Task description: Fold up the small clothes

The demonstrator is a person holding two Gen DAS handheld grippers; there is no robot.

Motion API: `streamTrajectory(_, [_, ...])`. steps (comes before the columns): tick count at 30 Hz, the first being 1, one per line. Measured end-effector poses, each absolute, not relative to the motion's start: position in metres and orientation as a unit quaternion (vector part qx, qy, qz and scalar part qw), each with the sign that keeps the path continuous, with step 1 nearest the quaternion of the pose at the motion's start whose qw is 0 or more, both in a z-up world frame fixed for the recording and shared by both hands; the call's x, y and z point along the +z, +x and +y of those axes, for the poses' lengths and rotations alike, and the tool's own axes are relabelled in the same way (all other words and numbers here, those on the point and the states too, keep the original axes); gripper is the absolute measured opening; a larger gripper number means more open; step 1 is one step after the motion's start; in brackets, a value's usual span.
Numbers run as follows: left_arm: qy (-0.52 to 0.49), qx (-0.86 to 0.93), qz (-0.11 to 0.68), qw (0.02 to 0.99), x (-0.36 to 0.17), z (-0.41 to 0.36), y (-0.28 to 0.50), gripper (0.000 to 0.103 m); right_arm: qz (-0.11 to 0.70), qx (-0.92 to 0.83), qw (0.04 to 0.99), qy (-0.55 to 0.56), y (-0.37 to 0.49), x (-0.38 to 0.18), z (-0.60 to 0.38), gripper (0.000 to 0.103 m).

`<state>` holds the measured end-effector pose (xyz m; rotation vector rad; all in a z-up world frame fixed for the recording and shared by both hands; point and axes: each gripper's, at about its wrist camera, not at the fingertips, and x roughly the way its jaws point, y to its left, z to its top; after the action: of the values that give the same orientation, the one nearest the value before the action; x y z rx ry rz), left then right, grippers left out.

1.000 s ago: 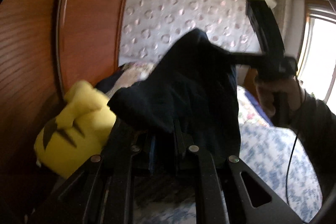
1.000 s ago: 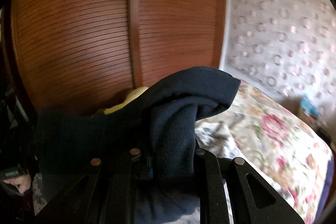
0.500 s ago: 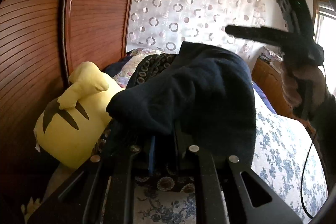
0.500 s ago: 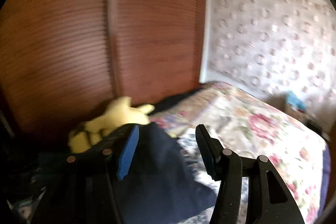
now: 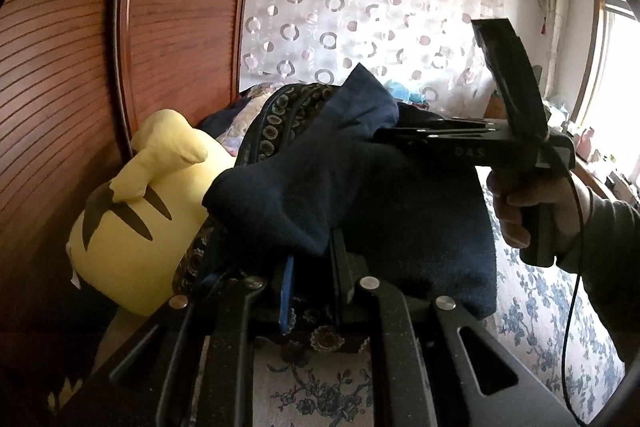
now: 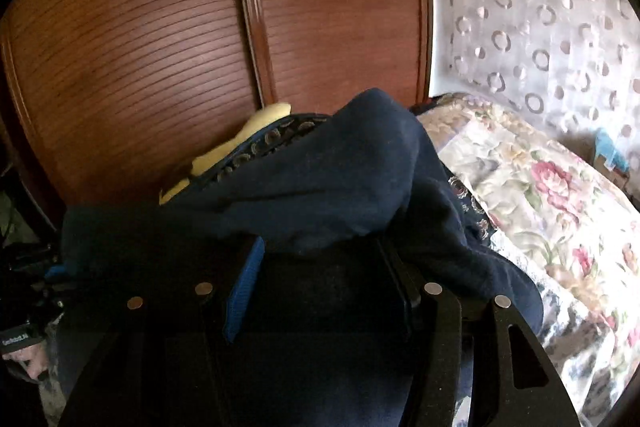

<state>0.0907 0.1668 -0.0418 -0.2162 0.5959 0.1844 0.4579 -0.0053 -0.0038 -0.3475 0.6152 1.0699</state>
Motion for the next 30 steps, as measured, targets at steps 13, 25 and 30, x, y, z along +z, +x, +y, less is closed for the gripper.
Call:
streamTrajectory(13, [-0.058, 0.069, 0.251, 0.964, -0.008, 0.143, 0.056, 0.084, 0.256, 0.442, 0.85, -0.127, 0.341, 0.016, -0.061, 0.061])
streamTrajectory(25, [-0.036, 0.029, 0.245, 0.968, 0.005, 0.093, 0.052, 0.087, 0.251, 0.365, 0.892, -0.096, 0.226, 0.014, -0.126, 0.076])
streamTrajectory(30, [-0.028, 0.016, 0.249, 0.968, 0.003, 0.07, 0.052, 0.087, 0.25, 0.331, 0.906, -0.083, 0.188, 0.022, -0.143, 0.078])
